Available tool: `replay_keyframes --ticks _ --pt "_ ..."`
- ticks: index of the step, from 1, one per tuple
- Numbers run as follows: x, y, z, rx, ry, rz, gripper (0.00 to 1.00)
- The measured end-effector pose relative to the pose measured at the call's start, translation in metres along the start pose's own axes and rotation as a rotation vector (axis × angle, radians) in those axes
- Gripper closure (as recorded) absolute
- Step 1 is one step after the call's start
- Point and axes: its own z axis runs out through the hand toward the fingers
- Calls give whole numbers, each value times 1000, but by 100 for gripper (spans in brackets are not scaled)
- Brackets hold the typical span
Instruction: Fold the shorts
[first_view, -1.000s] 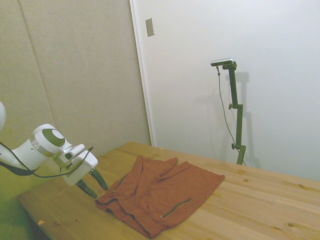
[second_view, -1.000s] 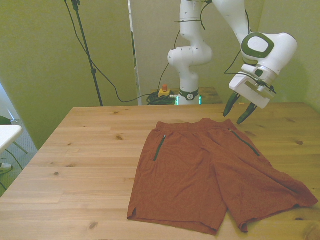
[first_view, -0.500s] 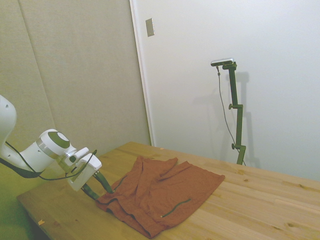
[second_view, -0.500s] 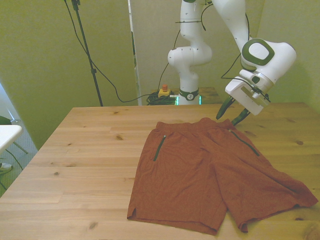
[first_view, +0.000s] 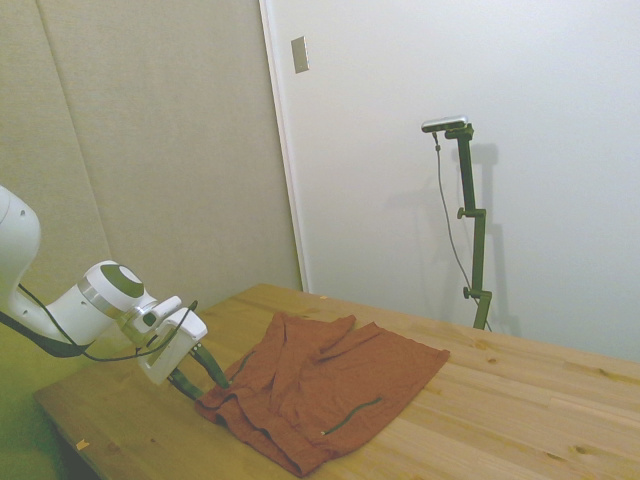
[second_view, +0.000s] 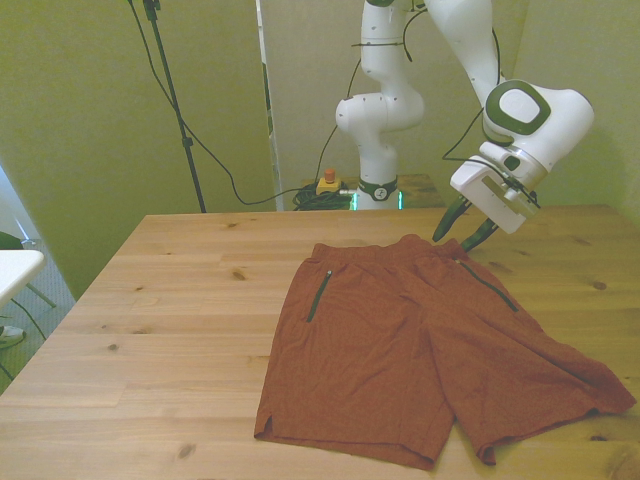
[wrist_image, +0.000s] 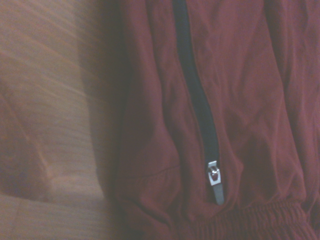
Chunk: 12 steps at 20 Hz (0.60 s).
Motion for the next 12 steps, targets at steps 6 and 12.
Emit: replay_keyframes --ticks 6,12 --pt "-2 -2 4 -6 -7 0 100" --pt "-2 -2 6 -5 -10 6 100"
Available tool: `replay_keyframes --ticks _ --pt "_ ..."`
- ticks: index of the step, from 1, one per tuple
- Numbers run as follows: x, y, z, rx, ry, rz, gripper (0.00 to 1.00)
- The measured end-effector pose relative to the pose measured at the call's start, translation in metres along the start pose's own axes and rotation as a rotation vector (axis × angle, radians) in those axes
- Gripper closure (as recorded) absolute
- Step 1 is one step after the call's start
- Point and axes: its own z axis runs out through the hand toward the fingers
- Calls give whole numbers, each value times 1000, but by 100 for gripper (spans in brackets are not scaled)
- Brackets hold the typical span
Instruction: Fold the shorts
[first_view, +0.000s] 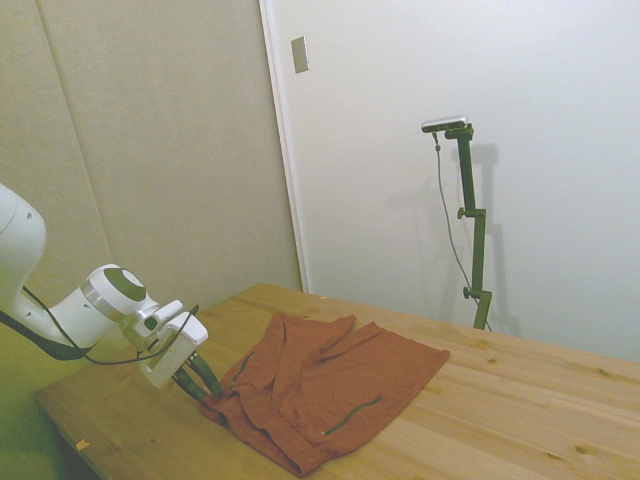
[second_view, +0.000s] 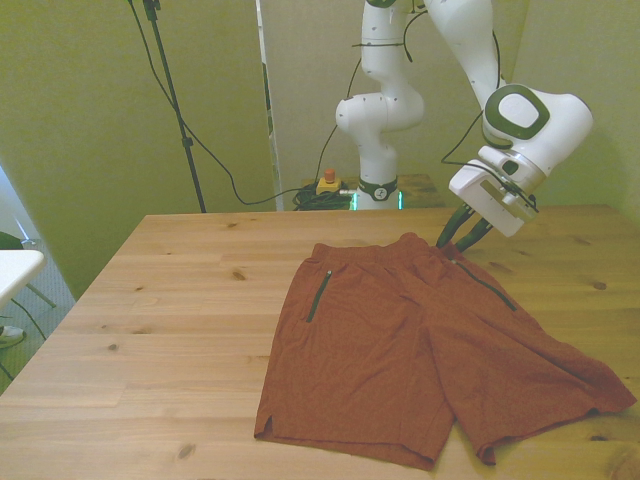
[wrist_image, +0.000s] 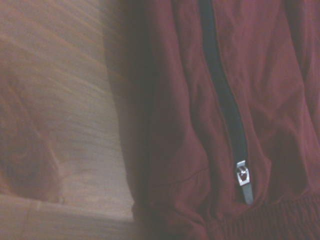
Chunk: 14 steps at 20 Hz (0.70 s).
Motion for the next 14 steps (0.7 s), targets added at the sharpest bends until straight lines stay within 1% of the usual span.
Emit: replay_keyframes --ticks 7,11,14 --pt "1 -1 -1 9 -1 13 100" --pt "9 -3 -11 97 -34 63 100" --pt "24 8 -28 170 -70 139 100"
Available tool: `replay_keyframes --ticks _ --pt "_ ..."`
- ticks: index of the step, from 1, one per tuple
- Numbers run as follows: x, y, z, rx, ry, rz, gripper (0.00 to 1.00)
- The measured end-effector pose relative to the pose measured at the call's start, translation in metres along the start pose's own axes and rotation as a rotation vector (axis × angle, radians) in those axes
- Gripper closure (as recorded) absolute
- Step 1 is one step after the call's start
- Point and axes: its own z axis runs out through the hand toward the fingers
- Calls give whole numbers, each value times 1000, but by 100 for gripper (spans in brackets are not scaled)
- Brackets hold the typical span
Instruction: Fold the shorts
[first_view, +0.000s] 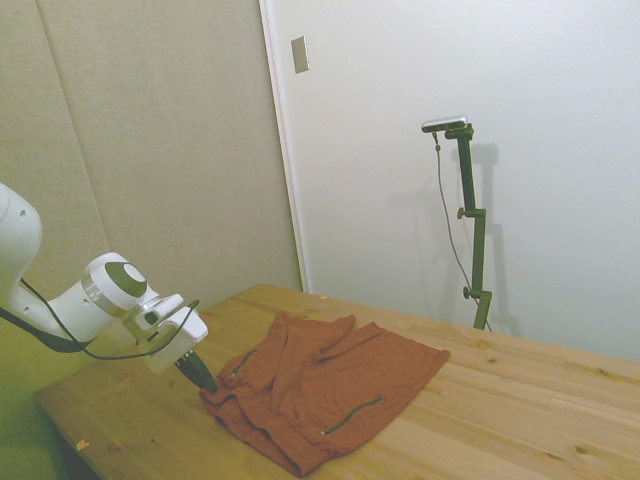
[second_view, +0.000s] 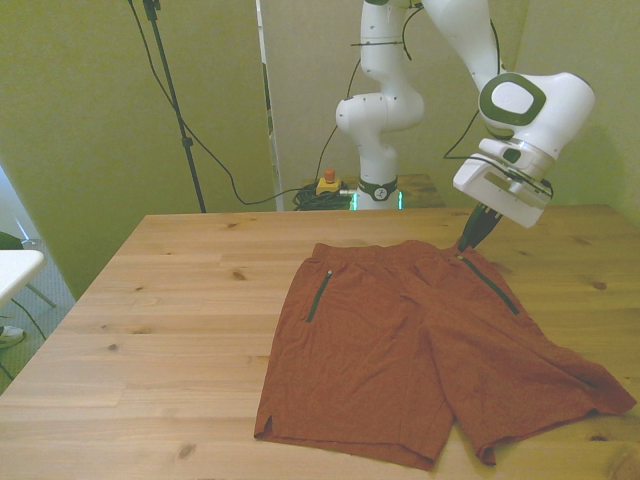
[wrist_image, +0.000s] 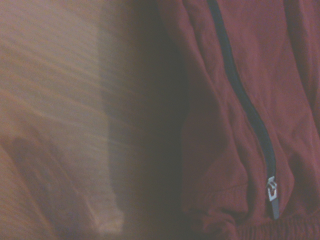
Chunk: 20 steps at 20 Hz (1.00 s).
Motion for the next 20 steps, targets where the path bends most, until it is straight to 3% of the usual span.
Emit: replay_keyframes --ticks 10,15,20 --pt "82 95 -46 223 -194 161 100" --pt "121 155 -31 292 -288 229 100" --pt "164 229 10 334 -361 331 100"
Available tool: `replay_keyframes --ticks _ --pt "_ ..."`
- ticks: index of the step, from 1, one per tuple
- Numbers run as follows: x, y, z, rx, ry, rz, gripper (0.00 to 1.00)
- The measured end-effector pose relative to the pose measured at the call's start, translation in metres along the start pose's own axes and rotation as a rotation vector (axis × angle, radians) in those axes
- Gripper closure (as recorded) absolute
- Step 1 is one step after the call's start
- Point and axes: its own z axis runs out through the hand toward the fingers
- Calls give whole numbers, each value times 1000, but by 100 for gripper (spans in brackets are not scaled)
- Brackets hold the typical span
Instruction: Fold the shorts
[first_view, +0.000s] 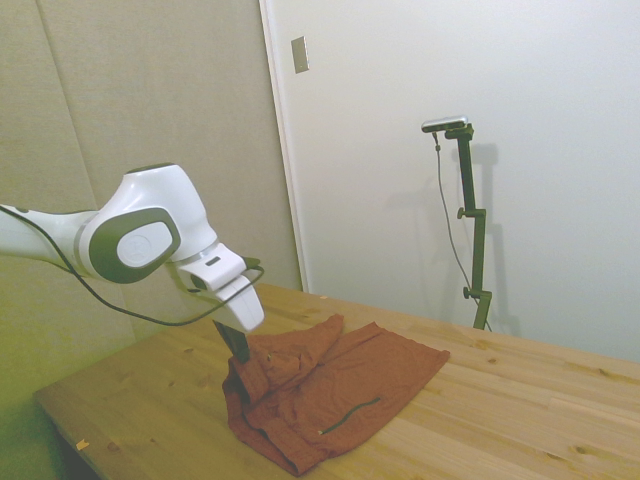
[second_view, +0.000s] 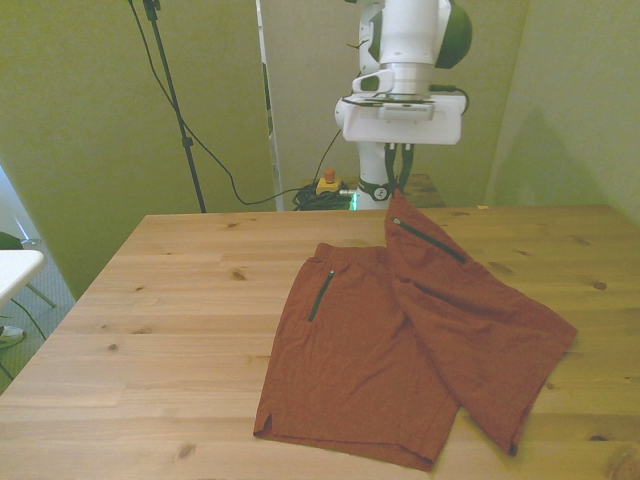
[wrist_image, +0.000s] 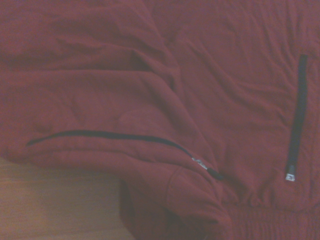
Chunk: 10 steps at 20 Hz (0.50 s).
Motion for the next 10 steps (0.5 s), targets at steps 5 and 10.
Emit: replay_keyframes --ticks 5,10 --pt "56 67 33 51 -89 65 0" --pt "87 88 83 127 -164 31 0"
